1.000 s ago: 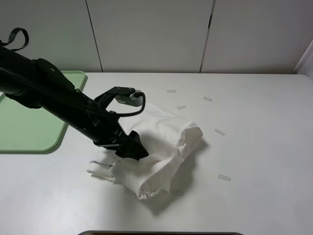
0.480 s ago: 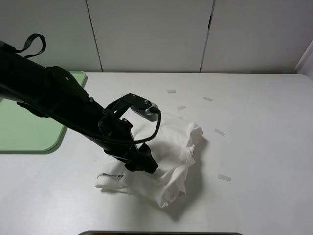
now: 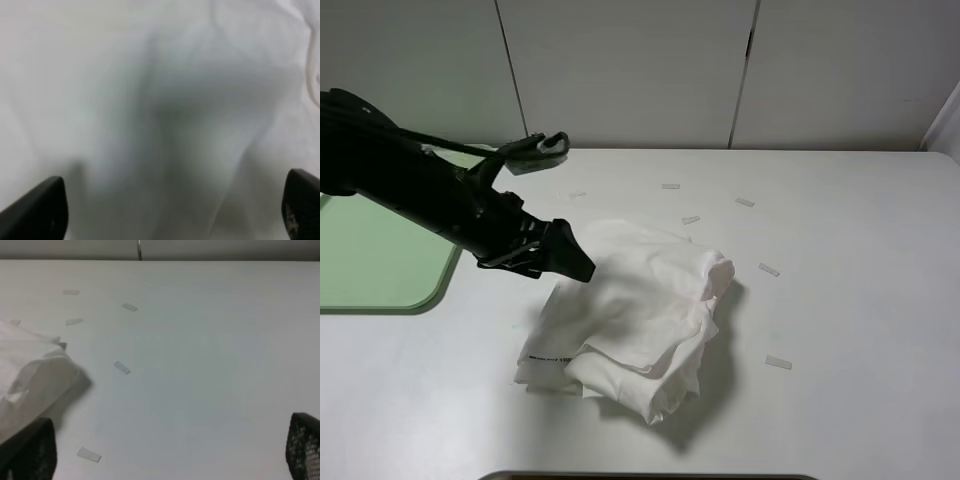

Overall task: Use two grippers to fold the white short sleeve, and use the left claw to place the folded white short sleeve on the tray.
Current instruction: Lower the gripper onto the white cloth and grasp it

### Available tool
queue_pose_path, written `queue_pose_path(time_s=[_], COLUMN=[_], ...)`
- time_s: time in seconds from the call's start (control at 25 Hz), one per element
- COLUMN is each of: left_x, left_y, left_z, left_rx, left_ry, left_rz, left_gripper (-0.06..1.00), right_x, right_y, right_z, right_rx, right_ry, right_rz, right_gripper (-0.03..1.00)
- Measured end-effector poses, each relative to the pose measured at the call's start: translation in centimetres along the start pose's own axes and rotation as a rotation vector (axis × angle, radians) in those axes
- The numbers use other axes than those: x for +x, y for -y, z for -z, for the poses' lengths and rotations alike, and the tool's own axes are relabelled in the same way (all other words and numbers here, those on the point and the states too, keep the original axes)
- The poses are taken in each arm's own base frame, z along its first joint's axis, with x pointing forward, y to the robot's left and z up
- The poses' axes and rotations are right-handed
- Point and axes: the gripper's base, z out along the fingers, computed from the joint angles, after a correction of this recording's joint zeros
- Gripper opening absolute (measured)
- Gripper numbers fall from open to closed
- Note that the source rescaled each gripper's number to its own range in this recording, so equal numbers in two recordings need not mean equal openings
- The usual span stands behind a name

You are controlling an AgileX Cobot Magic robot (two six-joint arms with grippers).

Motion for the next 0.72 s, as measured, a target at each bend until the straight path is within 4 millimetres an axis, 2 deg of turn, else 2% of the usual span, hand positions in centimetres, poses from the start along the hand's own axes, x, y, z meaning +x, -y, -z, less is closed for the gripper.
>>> queue_pose_path(time_s=[0.2,0.28,0.48,0.56,0.6,0.72], left_x=[0.4,0.8,1.3,1.3,1.5,1.3], left_y=[-2.0,-3.2,-4.6,-4.8,-5.0,-4.7], left_z=[0.2,-0.6,-2.9,-3.5,-4.5,-5.2], left_rx=[0.032,0.037,0.078,0.089,0.098,0.108], left_ry=[-0.035,-0.068,-0.086,-0.079,-0.076,-0.051], left_rz=[0.088,0.137,0.194,0.198,0.190,0.174], left_gripper=[0.84,0.84,0.84,0.84,0.84,0.84], right_x=[0.0,0.0,0.0,0.0,0.0,0.0], right_y=[0.0,0.0,0.0,0.0,0.0,0.0], right_z=[0.0,0.0,0.0,0.0,0.0,0.0], right_rx=[0.000,0.000,0.000,0.000,0.000,0.000], right_ry=[0.000,0.000,0.000,0.000,0.000,0.000], right_rz=[0.000,0.000,0.000,0.000,0.000,0.000], right_gripper=[1.00,1.00,1.00,1.00,1.00,1.00])
